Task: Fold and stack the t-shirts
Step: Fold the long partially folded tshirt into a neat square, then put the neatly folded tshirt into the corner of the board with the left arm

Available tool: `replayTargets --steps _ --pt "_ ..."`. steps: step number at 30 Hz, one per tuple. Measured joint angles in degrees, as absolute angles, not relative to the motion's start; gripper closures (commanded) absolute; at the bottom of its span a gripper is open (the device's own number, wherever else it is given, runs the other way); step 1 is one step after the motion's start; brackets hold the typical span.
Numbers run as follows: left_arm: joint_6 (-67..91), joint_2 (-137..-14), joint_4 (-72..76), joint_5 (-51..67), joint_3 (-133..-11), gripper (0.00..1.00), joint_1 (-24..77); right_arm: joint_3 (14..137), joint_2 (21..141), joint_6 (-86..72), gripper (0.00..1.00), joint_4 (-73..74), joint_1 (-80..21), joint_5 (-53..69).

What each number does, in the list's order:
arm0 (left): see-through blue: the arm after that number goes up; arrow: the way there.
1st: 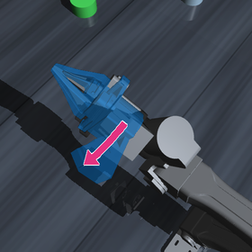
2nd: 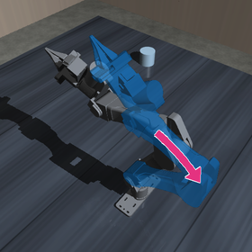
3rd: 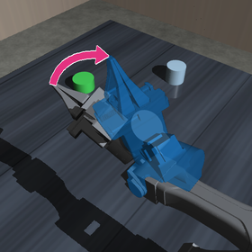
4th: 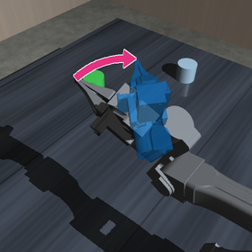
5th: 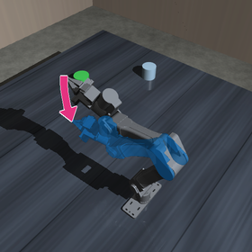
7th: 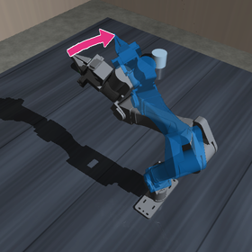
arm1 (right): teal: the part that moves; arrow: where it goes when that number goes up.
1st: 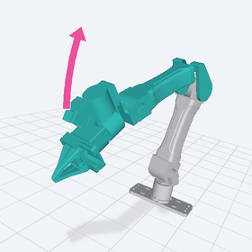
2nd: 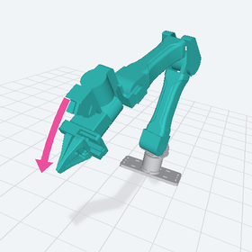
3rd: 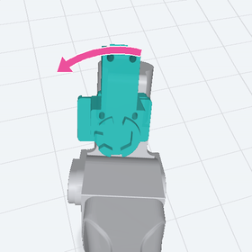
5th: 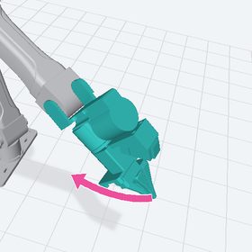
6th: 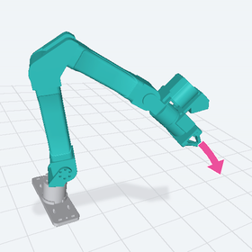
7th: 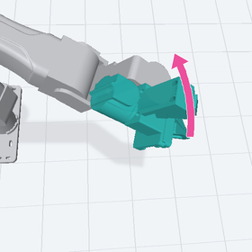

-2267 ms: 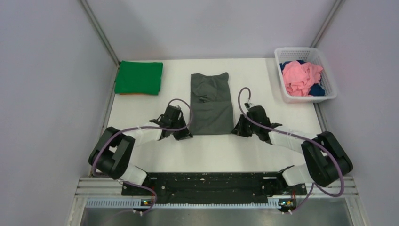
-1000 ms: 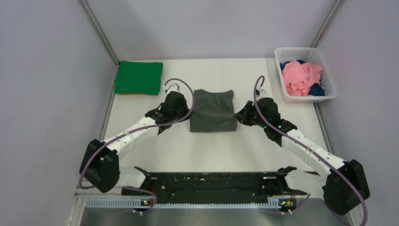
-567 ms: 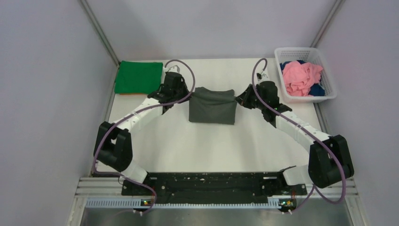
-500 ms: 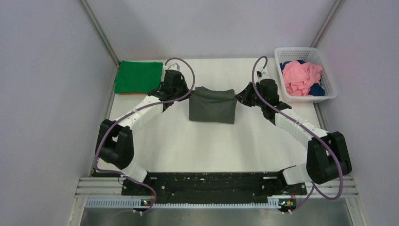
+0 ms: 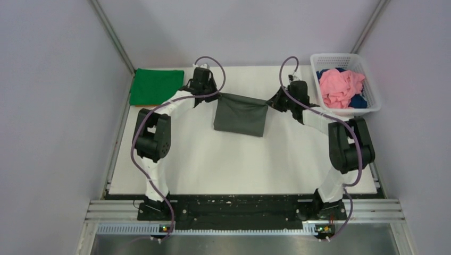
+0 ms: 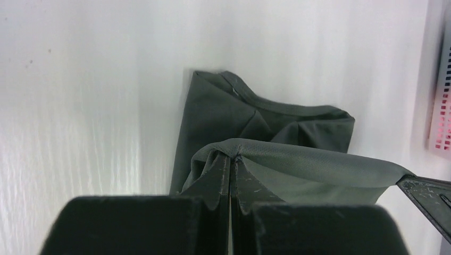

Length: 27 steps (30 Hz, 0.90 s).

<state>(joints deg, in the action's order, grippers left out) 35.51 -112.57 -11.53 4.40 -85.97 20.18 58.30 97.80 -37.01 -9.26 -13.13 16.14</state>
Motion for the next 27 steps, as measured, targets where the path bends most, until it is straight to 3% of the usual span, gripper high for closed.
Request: replayTargets --steps 10,12,15,18,20,21,22,27 --pt "34.33 -126.76 -10.92 6.22 -99.81 1.0 17.93 71.72 115.0 -34.89 1.0 -12.01 -11.97 15.03" --pt "34.37 -129.19 -11.4 6.35 -102.35 1.0 17.61 73.82 117.93 -34.92 0.95 -12.38 -11.73 15.18" --pt "34.52 -132.22 -12.43 6.68 -105.41 0.77 17.23 76.99 122.1 -34.89 0.65 -12.45 -11.6 15.29" --pt "34.2 -133.73 -13.85 6.85 -106.98 0.38 16.88 78.54 123.46 -34.44 0.45 -11.77 -11.53 15.31" --pt "34.35 -134.21 -15.05 6.87 -107.94 0.04 16.56 80.47 123.55 -33.8 0.29 -10.31 -11.49 15.29" --pt "34.15 -134.21 -15.44 6.85 -108.29 0.02 16.45 81.76 123.55 -33.3 0.08 -9.58 -11.44 15.22" --pt "34.26 -134.21 -15.97 6.87 -108.86 0.01 16.36 83.13 123.55 -32.6 0.02 -8.97 -11.42 15.16" --pt "34.83 -131.5 -17.17 6.72 -107.81 0.01 16.14 84.58 120.6 -30.06 0.01 -6.09 -11.33 15.42"
